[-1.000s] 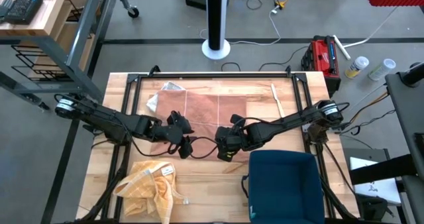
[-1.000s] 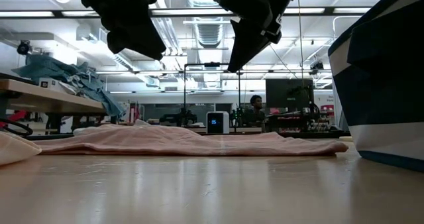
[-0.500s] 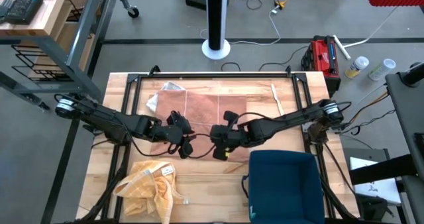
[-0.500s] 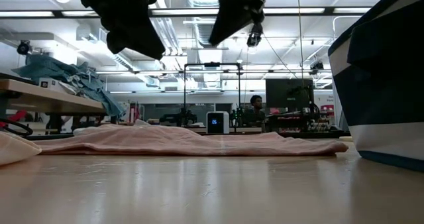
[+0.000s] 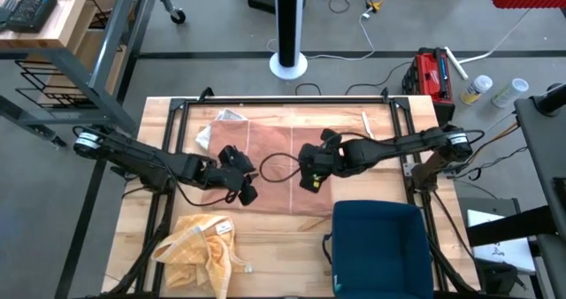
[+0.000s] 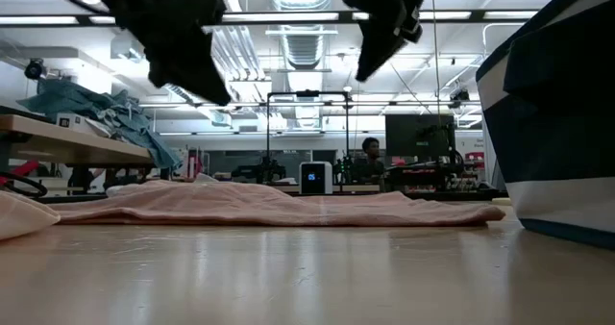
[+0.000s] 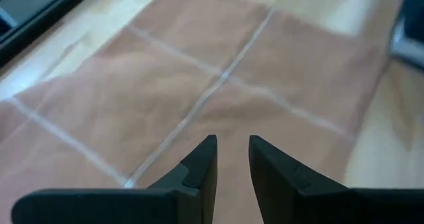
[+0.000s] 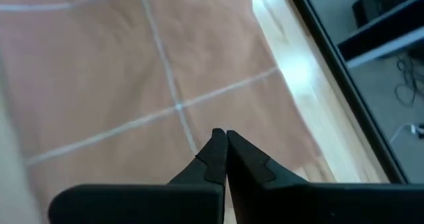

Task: Fold towel
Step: Fold the brown towel

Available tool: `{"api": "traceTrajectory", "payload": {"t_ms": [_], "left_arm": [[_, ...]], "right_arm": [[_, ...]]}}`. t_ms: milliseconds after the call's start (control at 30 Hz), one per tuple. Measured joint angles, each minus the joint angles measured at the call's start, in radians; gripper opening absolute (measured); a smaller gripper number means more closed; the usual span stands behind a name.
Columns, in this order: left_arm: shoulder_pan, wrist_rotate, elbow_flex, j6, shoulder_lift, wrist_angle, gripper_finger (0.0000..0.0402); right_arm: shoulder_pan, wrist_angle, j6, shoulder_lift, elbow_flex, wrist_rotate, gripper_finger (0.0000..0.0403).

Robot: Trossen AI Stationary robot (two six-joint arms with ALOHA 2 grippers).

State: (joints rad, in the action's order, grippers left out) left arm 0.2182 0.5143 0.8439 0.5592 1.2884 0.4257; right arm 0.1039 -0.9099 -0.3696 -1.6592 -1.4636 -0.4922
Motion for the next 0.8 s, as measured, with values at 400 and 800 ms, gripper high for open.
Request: {"api": "traceTrajectory", "payload": {"t_ms": [400, 800], "left_arm": [[-0.003, -0.417, -0.120, -0.201, 0.000, 0.083, 0.0077], [0.010, -0.629, -0.161, -0.187, 0.000, 0.237, 0.0078]], "right_arm": [[-0.021, 0.015, 0.198, -0.035, 0.089, 0.399, 0.0004], [0.044, 0.124, 0.153, -0.164, 0.096, 0.497, 0.0091]]}}
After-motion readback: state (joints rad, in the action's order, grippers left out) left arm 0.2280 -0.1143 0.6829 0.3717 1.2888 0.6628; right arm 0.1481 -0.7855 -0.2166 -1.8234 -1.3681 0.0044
